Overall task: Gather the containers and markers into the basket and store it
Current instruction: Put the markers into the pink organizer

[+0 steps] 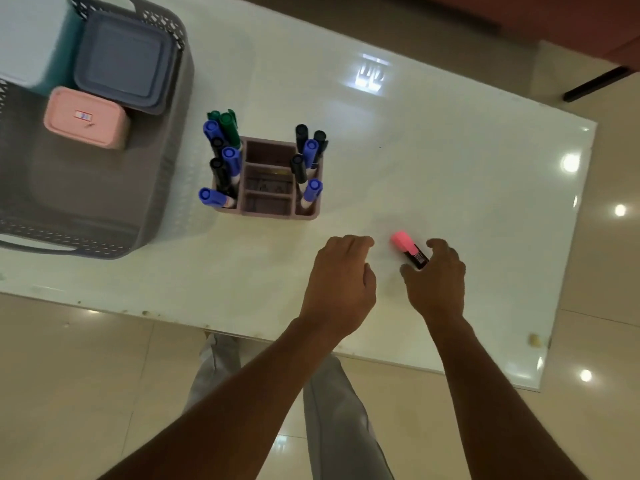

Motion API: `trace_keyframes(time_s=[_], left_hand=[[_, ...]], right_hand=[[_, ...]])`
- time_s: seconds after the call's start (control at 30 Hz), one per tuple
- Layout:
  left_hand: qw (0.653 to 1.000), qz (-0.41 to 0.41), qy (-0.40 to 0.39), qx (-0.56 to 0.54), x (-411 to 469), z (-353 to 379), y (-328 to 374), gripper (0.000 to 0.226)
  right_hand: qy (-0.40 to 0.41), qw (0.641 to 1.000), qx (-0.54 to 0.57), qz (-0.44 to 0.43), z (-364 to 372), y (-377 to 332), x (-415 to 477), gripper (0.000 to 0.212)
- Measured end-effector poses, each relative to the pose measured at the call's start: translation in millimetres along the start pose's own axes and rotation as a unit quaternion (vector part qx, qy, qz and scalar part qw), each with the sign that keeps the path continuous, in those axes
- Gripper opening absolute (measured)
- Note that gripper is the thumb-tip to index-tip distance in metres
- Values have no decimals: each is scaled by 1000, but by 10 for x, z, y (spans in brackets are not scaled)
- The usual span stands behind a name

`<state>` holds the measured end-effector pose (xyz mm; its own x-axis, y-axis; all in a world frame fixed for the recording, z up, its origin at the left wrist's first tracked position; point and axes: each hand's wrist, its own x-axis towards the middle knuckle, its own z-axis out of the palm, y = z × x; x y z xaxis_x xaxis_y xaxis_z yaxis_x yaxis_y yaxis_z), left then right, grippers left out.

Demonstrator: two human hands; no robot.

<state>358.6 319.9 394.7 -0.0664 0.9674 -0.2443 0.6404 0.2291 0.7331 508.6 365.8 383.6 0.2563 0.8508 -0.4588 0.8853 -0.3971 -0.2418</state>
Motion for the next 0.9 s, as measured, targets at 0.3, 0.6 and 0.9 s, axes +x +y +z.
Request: trace_keyframes(time_s=[0.3, 0.6, 0.9], left_hand=[[996, -6, -83, -34, 266, 213, 102, 52], [958, -56, 196, -203, 93, -672, 170, 34], [962, 96, 217, -137, 8, -1351, -170, 42]], right_hand=[[-3, 982, 169, -79, 86, -96, -65, 16], [-153, 914, 372, -60, -472, -980, -449, 20], [-54, 952, 63, -296, -519, -1837, -783, 31]])
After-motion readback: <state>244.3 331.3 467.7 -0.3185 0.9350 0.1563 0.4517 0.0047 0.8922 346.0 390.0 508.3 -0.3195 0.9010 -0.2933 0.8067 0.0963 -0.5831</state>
